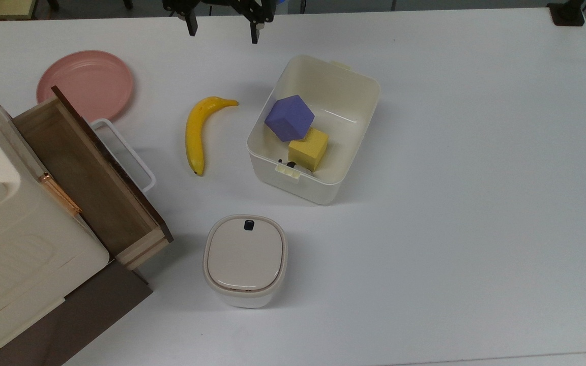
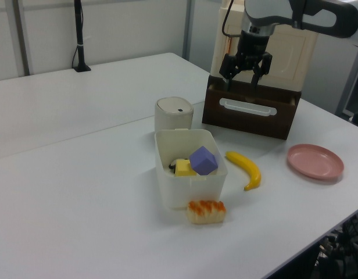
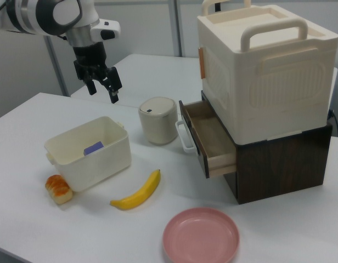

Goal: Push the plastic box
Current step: 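Move the gripper down beside the rim of the cream plastic box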

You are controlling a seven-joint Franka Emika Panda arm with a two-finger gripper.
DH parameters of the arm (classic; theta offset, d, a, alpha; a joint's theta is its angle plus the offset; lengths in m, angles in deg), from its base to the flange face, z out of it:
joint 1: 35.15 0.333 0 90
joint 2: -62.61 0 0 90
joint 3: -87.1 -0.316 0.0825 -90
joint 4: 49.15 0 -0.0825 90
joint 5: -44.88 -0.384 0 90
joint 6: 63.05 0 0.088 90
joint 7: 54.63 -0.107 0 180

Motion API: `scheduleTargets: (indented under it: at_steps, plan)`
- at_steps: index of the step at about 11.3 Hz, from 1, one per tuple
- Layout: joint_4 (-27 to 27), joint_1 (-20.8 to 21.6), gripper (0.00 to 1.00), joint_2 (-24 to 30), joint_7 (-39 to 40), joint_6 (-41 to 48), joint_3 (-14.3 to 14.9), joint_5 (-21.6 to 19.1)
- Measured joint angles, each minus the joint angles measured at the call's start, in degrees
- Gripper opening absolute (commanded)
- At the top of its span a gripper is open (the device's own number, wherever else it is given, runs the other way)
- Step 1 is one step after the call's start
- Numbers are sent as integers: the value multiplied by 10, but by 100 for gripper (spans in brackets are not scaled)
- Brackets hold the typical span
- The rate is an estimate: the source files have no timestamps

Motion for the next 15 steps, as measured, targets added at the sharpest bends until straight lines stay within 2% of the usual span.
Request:
scheduleTargets:
  at_steps: [6,12,13,15]
  plan:
    - [32,-13,100,-12,10,27,9,0]
    - [28,-10,100,-29,21,17,3,0]
    - [14,-9,100,-24,42,-4,2,0]
    - [-19,-9,100,-5,130,-25,2,0]
